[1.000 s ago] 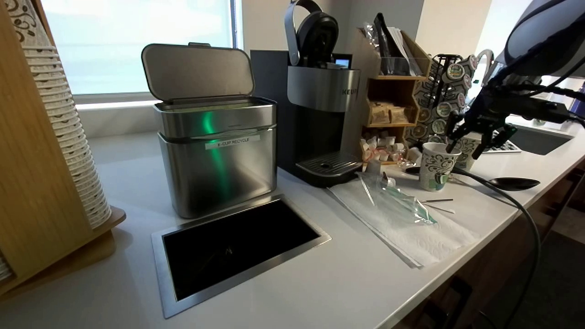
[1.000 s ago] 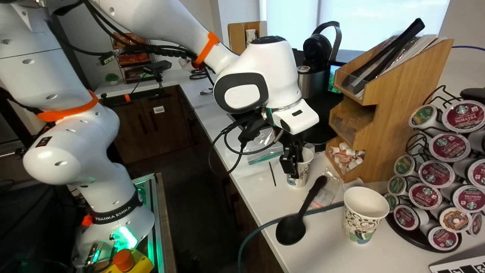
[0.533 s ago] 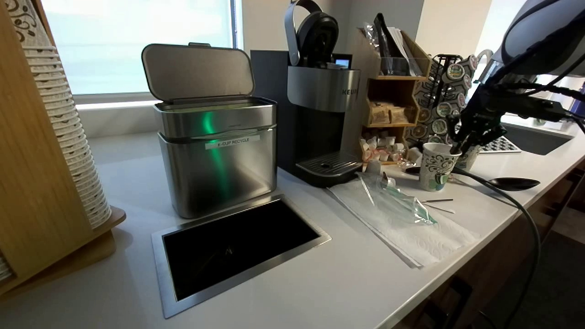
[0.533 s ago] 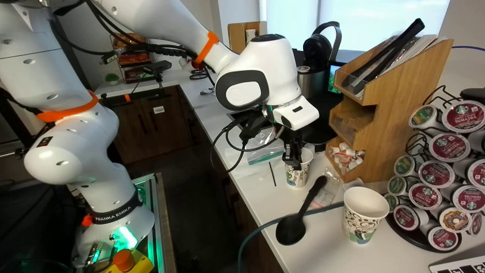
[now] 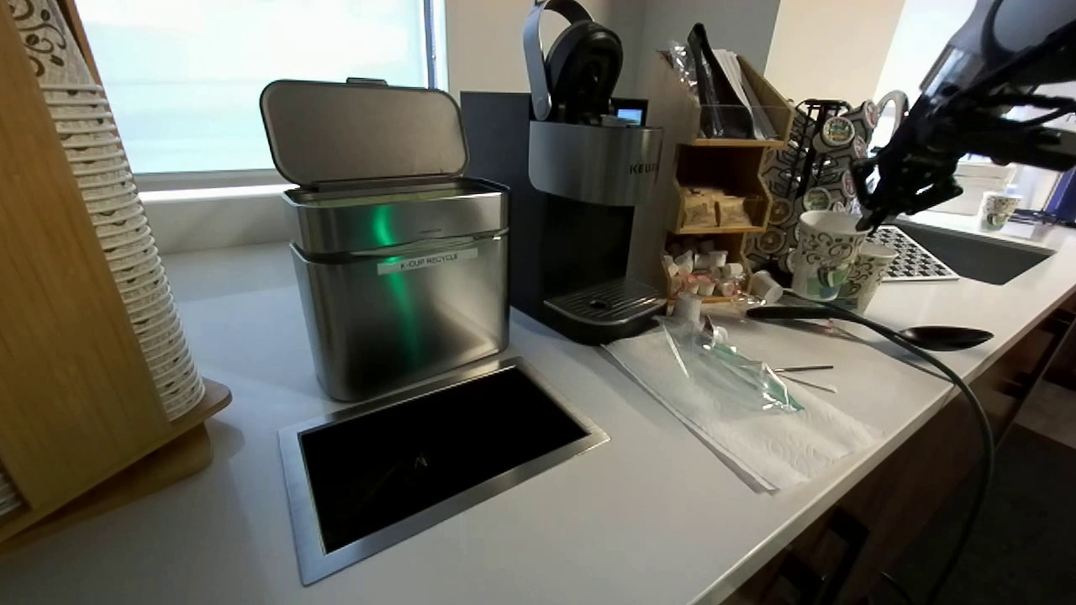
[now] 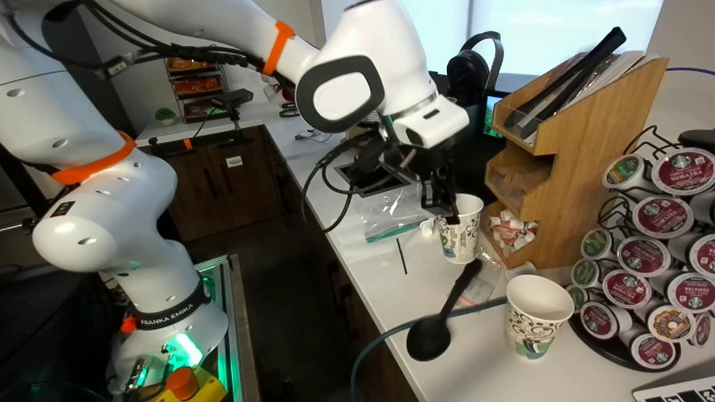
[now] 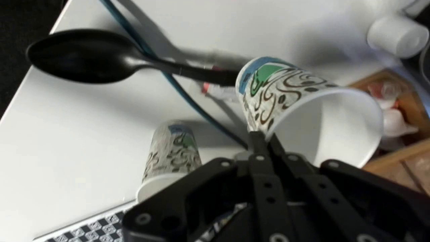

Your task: Pick up the cup and stack it on the other cup on the right

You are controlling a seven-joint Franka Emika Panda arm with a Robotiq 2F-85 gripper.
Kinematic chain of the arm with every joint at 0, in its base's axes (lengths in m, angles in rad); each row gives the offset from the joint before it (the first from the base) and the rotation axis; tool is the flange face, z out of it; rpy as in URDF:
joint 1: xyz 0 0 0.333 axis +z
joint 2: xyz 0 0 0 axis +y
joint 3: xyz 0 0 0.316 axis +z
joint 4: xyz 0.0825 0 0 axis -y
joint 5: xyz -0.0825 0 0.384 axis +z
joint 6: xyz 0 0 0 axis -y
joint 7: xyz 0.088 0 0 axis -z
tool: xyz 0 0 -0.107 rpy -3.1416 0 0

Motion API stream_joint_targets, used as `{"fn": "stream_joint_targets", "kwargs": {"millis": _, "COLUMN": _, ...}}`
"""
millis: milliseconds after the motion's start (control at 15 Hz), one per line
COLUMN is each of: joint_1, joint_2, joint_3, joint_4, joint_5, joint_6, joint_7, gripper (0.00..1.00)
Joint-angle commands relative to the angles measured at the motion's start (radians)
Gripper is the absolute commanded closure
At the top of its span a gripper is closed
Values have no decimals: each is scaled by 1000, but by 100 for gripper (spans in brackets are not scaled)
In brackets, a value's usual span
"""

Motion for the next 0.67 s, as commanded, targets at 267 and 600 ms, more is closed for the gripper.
{"fn": "stream_joint_targets", "kwargs": {"millis": 267, "joint_1": -162, "joint_2": -199, "joint_3": 20, "joint_4": 7, "joint_5": -32, "joint_6": 0, "joint_7": 78, "gripper": 96}}
{"fn": "stream_joint_targets", "kwargs": {"millis": 600, "joint_1": -244, "joint_2": -153, "joint_3": 39, "joint_4": 34, "joint_5": -34, "joint_6": 18, "joint_7": 202, "gripper": 99}}
